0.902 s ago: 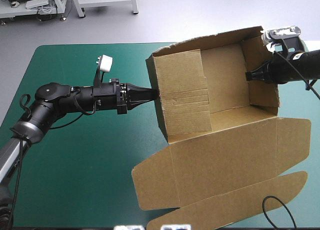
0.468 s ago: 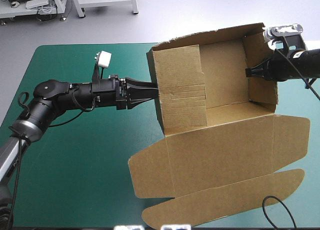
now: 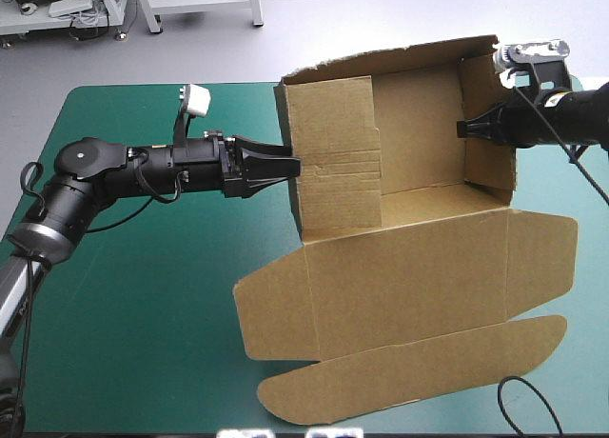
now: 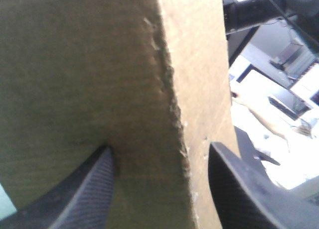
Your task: Fold the box
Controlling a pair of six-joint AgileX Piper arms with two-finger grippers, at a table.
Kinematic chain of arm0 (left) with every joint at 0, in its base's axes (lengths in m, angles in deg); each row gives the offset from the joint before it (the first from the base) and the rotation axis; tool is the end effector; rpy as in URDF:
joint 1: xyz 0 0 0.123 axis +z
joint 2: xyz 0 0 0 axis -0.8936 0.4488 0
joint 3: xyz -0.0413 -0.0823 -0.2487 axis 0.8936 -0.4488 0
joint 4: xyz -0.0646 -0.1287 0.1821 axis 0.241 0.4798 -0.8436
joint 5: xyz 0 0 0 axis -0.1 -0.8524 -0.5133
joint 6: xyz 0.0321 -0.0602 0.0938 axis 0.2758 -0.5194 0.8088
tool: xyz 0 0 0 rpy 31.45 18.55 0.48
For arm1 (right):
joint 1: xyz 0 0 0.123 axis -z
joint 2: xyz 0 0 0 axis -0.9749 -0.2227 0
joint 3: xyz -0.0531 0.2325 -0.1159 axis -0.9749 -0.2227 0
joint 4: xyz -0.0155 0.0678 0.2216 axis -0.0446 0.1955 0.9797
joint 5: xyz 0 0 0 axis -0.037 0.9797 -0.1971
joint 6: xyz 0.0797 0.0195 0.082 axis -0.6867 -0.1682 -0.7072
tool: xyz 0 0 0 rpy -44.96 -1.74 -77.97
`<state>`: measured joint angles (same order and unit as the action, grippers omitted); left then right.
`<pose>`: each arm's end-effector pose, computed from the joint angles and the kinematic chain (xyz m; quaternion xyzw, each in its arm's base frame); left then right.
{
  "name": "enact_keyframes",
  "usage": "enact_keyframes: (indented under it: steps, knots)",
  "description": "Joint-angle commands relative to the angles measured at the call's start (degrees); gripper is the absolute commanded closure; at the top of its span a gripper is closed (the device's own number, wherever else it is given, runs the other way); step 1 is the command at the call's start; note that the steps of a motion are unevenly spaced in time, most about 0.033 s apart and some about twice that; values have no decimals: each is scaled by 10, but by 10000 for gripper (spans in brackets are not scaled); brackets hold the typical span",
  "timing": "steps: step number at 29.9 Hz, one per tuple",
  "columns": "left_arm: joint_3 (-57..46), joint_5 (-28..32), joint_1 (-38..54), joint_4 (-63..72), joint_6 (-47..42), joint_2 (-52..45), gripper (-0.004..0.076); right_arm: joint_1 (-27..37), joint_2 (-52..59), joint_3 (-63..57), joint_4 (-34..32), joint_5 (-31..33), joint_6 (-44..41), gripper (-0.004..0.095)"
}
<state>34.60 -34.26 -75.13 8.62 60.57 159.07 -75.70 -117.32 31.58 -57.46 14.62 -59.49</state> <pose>0.2513 -0.1583 0.3867 0.2902 0.6995 -0.5259 0.3871 0.3035 0.0304 0.3993 -0.0985 0.9009 0.1277 0.4029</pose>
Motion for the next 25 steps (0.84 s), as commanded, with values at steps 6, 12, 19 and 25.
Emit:
enact_keyframes:
  steps: [6,12,19,25]
  knots:
    - [38,133,-5,-155,-125,-21,313,-70,-24,18,16,-97,-52,919]
    - [39,214,-5,-283,-226,-21,316,-111,-59,18,18,-126,-70,919]
    - [39,233,-5,-506,-416,-19,319,-142,-84,18,18,-151,-91,919]
    - [39,247,-6,-551,-478,-19,322,-164,-86,18,22,-152,-91,919]
